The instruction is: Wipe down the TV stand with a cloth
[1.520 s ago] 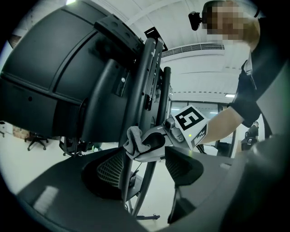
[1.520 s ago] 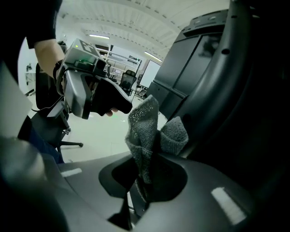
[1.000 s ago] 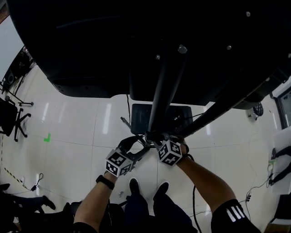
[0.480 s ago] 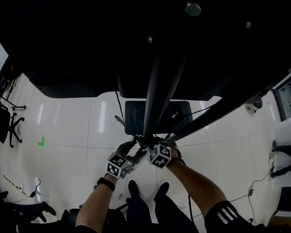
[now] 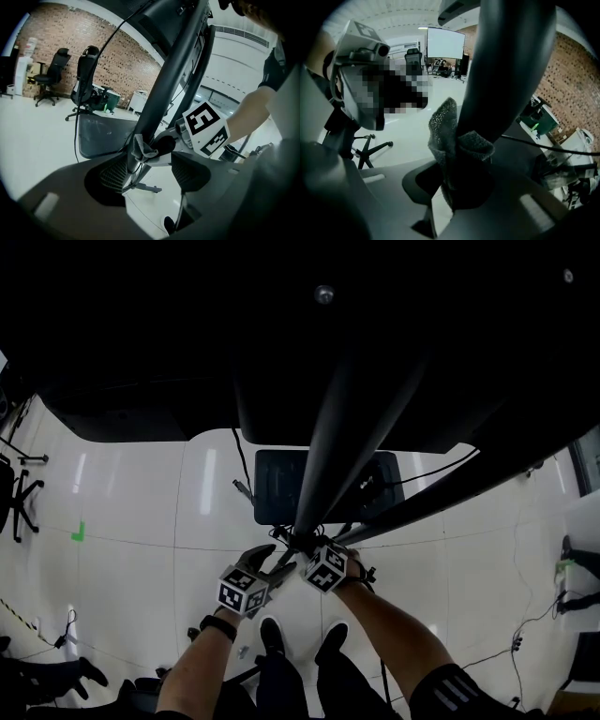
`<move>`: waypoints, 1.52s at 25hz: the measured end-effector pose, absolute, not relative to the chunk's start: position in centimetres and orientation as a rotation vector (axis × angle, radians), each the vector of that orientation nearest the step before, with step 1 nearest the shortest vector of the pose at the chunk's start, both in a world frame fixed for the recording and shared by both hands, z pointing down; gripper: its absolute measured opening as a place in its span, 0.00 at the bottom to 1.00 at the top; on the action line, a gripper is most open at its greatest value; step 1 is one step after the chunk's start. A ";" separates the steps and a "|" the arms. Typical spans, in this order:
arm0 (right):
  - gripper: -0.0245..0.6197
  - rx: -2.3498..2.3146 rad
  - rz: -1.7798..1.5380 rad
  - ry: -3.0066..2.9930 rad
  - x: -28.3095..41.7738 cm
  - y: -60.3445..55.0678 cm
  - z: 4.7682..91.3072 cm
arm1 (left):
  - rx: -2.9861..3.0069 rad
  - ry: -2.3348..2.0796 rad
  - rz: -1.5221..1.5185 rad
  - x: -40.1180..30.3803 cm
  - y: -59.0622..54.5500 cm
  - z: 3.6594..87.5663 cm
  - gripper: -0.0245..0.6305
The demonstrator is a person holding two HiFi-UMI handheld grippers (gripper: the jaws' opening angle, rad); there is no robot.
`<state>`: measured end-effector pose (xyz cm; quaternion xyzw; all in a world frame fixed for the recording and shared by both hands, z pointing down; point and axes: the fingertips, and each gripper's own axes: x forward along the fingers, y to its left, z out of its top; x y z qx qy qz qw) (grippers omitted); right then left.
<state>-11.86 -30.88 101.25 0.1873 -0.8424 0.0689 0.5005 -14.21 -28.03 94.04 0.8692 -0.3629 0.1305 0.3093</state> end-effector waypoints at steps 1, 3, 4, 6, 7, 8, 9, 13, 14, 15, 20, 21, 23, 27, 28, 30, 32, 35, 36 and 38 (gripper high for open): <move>0.11 0.462 0.192 -2.036 -11.8 -31.1 101.8 | 2.293 -0.953 0.347 -14.0 -28.0 94.5 0.52; 0.11 0.482 0.234 -2.035 -11.4 -31.5 102.6 | 2.290 -0.935 0.351 -13.5 -27.8 95.1 0.52; 0.11 0.486 0.250 -2.030 -11.1 -31.5 103.0 | 2.290 -0.930 0.351 -13.2 -27.7 95.1 0.53; 0.11 0.476 0.276 -2.030 -10.8 -31.1 103.4 | 2.289 -0.921 0.352 -12.8 -27.3 95.1 0.53; 0.11 0.470 0.282 -2.037 -10.9 -30.8 103.3 | 2.289 -0.915 0.356 -12.8 -27.1 95.1 0.53; 0.11 0.466 0.283 -2.048 -10.9 -30.5 103.0 | 2.290 -0.908 0.359 -12.7 -26.8 94.9 0.53; 0.11 0.464 0.282 -2.061 -10.8 -30.2 102.5 | 2.292 -0.900 0.358 -12.5 -26.6 94.7 0.53; 0.11 0.442 0.247 -2.114 -9.9 -28.2 99.5 | 2.309 -0.858 0.330 -11.3 -24.5 92.7 0.52; 0.11 0.436 0.232 -2.131 -9.6 -27.6 98.5 | 2.316 -0.845 0.324 -11.0 -23.9 92.1 0.53; 0.11 0.434 0.218 -2.149 -9.3 -27.2 97.4 | 2.326 -0.835 0.318 -10.7 -23.4 91.3 0.52; 0.10 0.472 0.175 -2.231 -7.7 -25.3 91.8 | 2.409 -0.806 0.301 -9.5 -21.8 86.4 0.52; 0.10 0.485 0.174 -2.250 -7.5 -25.0 90.3 | 2.424 -0.810 0.301 -9.3 -21.5 85.3 0.52; 0.10 0.524 0.179 -2.300 -7.0 -24.4 86.9 | 2.454 -0.815 0.297 -9.0 -21.1 82.8 0.52; 0.10 0.615 0.200 -2.415 -6.1 -23.7 79.3 | 2.557 -0.813 0.255 -8.0 -20.8 76.3 0.52; 0.10 0.631 0.192 -2.446 -6.0 -23.7 77.3 | 2.591 -0.816 0.241 -7.7 -20.8 74.5 0.52; 0.10 0.661 0.139 -2.503 -5.9 -24.0 73.0 | 2.656 -0.817 0.208 -7.3 -20.9 70.8 0.52; 0.10 0.720 0.075 -2.554 -5.3 -24.6 68.5 | 2.719 -0.805 0.177 -6.7 -20.9 67.3 0.52; 0.10 0.842 0.011 -2.621 -4.0 -25.0 61.9 | 2.801 -0.760 0.130 -5.7 -20.4 62.4 0.52; 0.10 0.873 -0.015 -2.636 -3.6 -25.1 59.9 | 2.833 -0.744 0.119 -5.4 -20.3 60.7 0.52; 0.10 0.913 -0.076 -2.655 -3.0 -25.1 56.2 | 2.895 -0.718 0.100 -4.8 -20.0 57.7 0.52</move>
